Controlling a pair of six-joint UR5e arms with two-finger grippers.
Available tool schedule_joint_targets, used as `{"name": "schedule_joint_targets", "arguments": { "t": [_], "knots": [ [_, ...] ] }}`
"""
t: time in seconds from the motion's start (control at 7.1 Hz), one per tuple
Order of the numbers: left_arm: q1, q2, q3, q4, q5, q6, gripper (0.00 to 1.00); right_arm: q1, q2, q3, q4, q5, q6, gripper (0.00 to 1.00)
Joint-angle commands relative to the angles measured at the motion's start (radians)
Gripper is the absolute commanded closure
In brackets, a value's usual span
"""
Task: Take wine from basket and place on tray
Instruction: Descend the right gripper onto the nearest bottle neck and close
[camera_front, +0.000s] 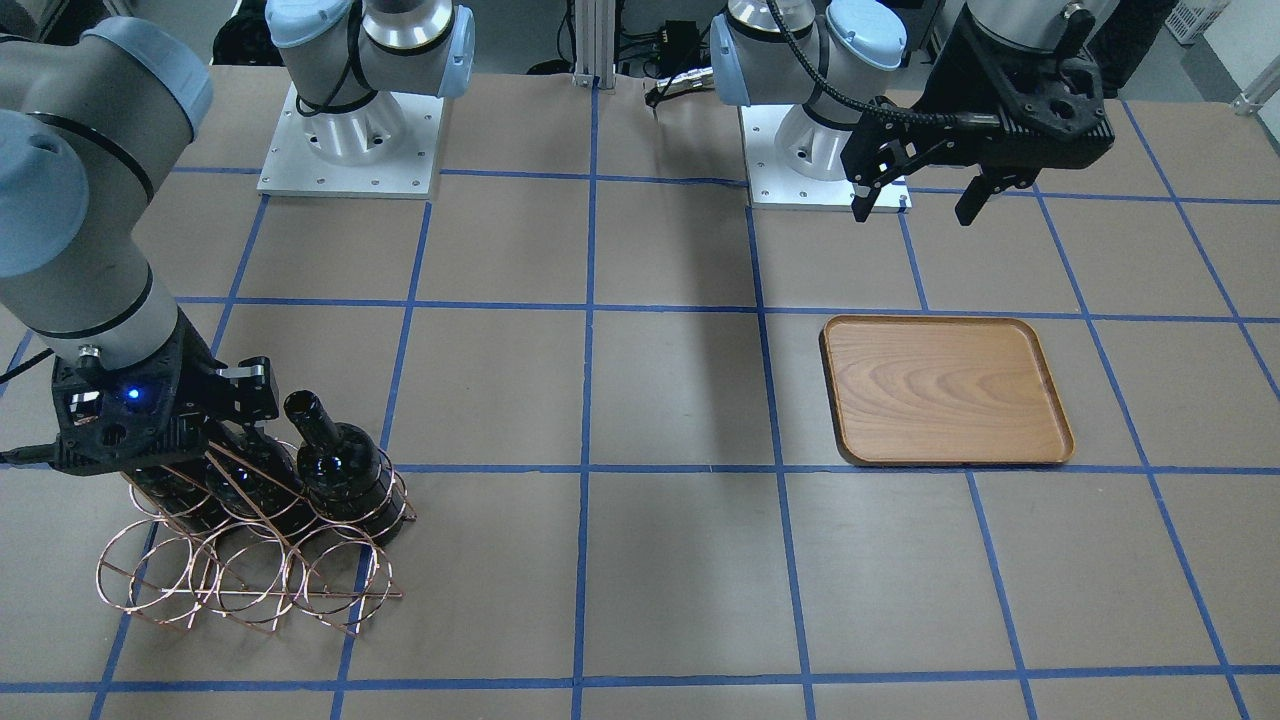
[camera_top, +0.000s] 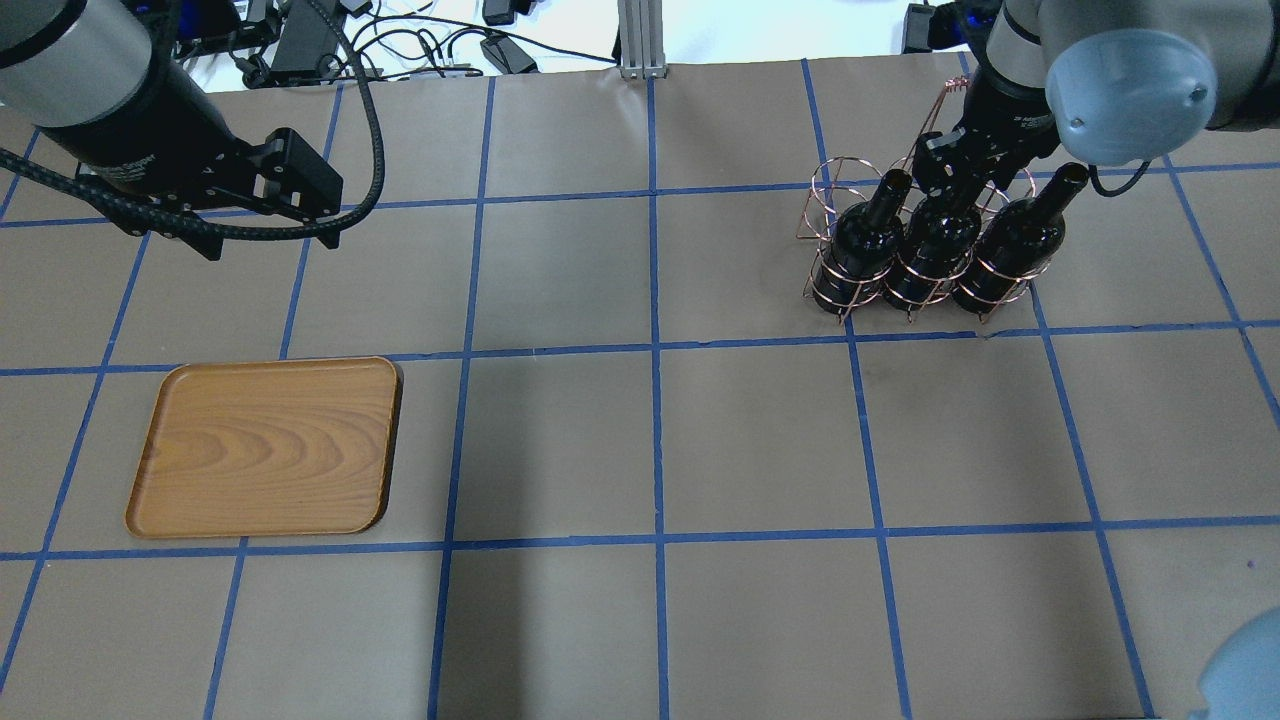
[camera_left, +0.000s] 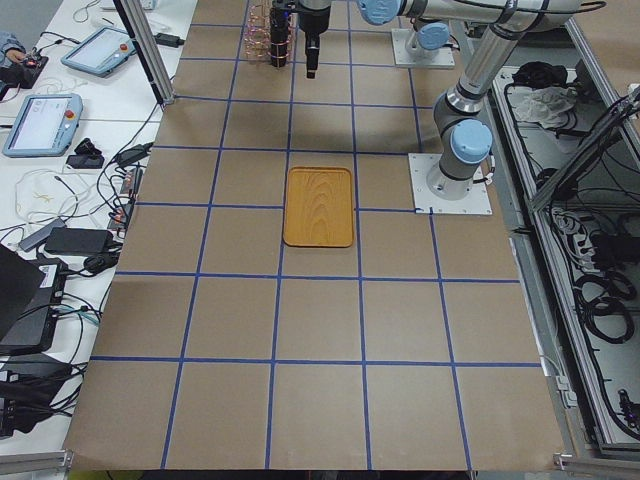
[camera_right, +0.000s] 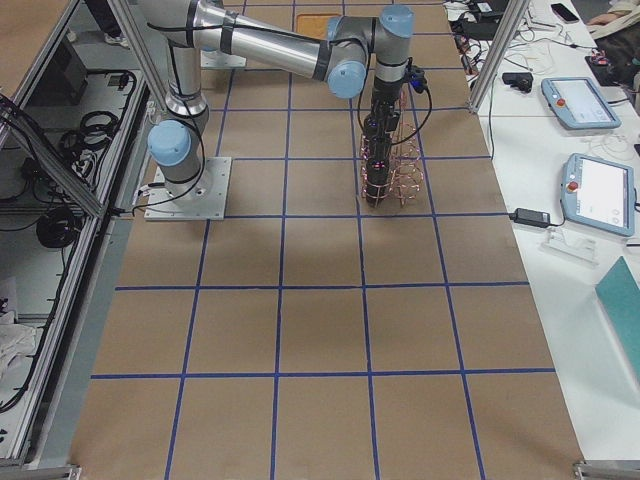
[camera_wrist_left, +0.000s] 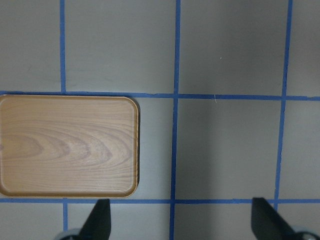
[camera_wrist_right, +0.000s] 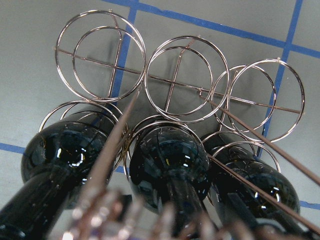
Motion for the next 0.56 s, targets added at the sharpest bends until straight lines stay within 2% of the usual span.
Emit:
{"name": "schedule_joint_targets", "arguments": {
  "t": [0.0, 0.14, 0.42],
  "knots": [
    [0.000, -0.001, 0.001, 0.001, 0.000, 0.000, 0.00, 0.000, 0.001, 0.000, 0.009, -0.006, 0.005, 0.41],
    [-0.001, 0.000, -0.001, -0.001, 0.000, 0.000, 0.00, 0.000, 0.000, 0.000, 0.011, -0.007, 0.005, 0.45],
    [0.000, -0.001, -0.001, -0.001, 0.000, 0.000, 0.00, 0.000, 0.000, -0.001, 0.006, -0.001, 0.003, 0.45]
  ]
}}
